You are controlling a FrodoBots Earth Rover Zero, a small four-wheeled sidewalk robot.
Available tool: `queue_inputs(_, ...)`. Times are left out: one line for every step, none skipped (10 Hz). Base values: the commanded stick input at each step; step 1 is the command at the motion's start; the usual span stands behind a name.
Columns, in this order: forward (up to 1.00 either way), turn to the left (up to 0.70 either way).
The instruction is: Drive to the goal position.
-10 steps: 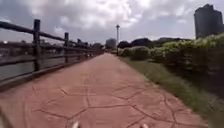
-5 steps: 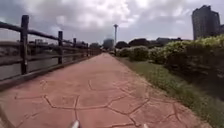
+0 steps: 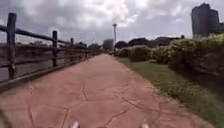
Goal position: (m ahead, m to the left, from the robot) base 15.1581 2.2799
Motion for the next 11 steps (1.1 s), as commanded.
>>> queue_inputs(0.7, 0.0)
queue_inputs(0.7, 0.0)
queue_inputs(0.7, 0.0)
queue_inputs(0.7, 0.0)
queue_inputs(0.7, 0.0)
queue_inputs(0.7, 0.0)
queue_inputs(0.7, 0.0)
queue_inputs(0.7, 0.0)
queue_inputs(0.7, 0.0)
queue_inputs(0.7, 0.0)
queue_inputs(0.7, 0.0)
